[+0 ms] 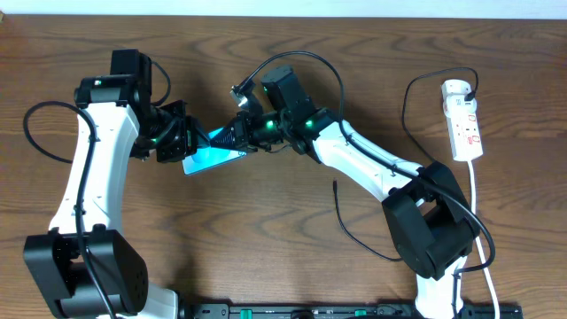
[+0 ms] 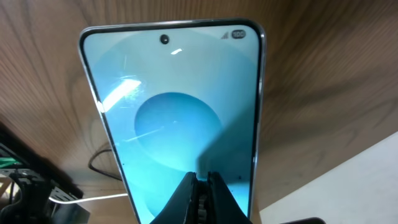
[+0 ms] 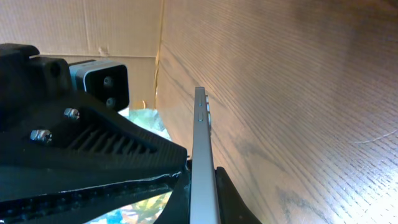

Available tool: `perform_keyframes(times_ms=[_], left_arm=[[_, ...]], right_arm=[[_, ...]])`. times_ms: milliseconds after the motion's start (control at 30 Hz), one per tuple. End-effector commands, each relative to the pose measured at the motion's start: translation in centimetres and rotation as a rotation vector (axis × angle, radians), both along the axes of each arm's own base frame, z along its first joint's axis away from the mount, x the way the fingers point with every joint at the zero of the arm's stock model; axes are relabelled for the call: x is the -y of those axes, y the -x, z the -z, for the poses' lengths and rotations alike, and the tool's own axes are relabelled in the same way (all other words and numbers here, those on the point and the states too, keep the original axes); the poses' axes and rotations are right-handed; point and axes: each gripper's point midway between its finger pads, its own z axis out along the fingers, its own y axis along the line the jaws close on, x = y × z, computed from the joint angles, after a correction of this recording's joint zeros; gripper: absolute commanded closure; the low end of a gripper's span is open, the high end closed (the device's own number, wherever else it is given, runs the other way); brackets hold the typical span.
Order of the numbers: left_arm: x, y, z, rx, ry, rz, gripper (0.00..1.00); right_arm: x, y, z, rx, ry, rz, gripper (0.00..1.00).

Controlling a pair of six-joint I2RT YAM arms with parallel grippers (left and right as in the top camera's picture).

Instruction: Plug charger to phone and switch on socket

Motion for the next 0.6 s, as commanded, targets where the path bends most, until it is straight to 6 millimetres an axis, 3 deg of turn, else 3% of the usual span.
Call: perform_keyframes(times_ms=[0,133,167,200,267,400,567], left_arm=[[0.1,-0.5,-0.7,0.064,-0.002,0.045,0.83],[0.6,-2.3,-1.6,0.220,0.028,0.160,0.49],[1.0,-3.0,-2.1,0.281,0.050,0.195,0.38],[1.5,-4.2,-3.3,0.387,0.094,0.249,0.20],[2.1,-5.2,-4.5,0.488,0.145,0.298,0.11],[3.5,-6.4,-7.7,0.708,0.264,0.414,0.09],[4.9,-6.5,-10.6,0.880,0.377,0.519,0.08]], right_arm=[[0.0,-0.3,-1.1,0.027,-0.023,-0.005,0.99],[0.3,-0.8,-1.1,0.027,-0.022,0.006,0.99],[0.5,-1.0,-1.1,0.027,-0.022,0.012,0.99],[1.0,-1.5,-1.1,0.027,-0.022,0.025,0.99],[1.4,-2.1,-1.1,0.028,-0.022,0.037,0.99],[3.1,-4.1,-1.0,0.022,-0.014,0.098,0.99],[6.1,-7.9,-1.1,-0.051,-0.011,0.253,0.99]])
